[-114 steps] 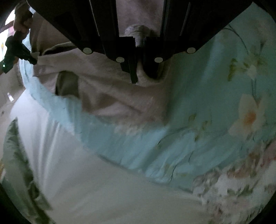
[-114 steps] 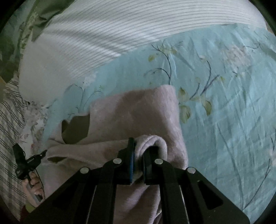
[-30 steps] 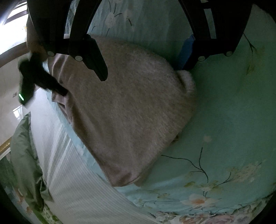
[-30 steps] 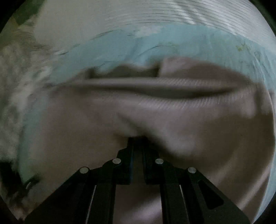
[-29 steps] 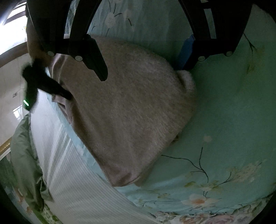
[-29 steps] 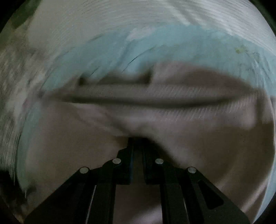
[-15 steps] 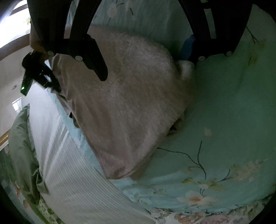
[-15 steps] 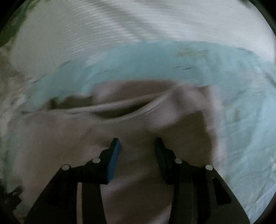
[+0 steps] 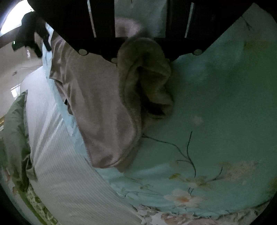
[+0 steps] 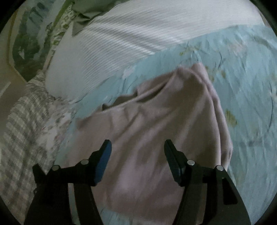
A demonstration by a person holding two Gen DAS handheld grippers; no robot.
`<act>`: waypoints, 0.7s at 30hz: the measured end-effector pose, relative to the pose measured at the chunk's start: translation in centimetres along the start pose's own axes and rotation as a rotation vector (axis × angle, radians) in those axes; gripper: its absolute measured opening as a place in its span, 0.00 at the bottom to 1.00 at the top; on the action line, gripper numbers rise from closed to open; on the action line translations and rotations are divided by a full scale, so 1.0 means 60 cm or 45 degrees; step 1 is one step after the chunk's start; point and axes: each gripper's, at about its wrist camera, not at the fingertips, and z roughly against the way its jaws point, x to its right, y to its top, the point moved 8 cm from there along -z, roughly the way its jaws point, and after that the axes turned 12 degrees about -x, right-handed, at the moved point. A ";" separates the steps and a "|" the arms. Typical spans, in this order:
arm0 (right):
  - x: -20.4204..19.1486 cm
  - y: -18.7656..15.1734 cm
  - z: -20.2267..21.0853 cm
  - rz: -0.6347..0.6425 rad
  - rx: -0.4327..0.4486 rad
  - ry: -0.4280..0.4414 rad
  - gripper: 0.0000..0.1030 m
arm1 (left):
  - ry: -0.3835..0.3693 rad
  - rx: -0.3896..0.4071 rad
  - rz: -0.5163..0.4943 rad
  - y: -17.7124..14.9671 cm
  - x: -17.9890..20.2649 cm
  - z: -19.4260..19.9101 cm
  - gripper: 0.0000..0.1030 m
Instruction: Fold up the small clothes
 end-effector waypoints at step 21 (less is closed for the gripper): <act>-0.019 0.043 -0.065 -0.036 -0.301 0.270 0.79 | -0.008 -0.127 -0.896 -0.215 0.359 -0.079 0.07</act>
